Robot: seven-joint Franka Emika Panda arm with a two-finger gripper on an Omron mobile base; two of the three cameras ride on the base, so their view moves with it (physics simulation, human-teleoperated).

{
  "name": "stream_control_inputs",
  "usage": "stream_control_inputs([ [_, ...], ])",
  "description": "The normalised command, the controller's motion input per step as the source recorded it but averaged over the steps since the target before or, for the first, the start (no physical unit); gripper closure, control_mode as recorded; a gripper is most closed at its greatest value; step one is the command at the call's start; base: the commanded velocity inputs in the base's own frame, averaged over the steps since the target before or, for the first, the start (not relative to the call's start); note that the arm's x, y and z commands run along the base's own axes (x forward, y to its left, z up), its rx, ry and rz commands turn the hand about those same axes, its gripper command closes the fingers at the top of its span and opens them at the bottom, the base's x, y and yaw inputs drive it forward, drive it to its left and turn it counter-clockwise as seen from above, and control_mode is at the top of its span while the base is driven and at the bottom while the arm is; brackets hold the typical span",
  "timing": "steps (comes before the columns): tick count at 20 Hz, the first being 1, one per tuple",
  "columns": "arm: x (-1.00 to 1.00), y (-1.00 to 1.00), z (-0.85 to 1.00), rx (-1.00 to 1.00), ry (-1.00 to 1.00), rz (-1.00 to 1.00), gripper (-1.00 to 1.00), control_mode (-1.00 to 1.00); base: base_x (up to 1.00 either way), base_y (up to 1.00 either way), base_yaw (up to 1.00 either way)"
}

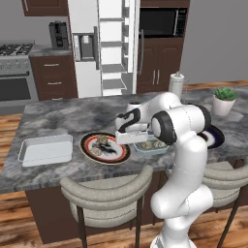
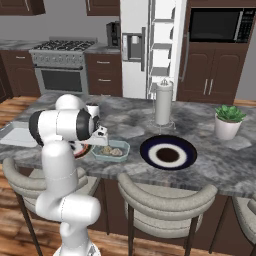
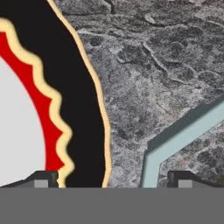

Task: Place two dumplings into each of the tupperware containers and then place the containers in the fridge.

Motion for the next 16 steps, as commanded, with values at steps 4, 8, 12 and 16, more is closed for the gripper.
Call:
stream_control_inputs([
  [4,0.0,0.0,-0.31,0.0,0.0,0.0,1.0,-1.0,0.0,0.0,0.0],
  [8,0.0,0.0,-0.02,0.0,0.0,0.0,1.0,-1.0,0.0,0.0,0.0],
  [12,0.0,0.0,0.0,0.0,0.0,0.0,1.0,-1.0,0.0,0.0,0.0],
  [16,0.0,0.0,0.0,0.0,0.0,0.0,1.0,-1.0,0.0,0.0,0.0],
])
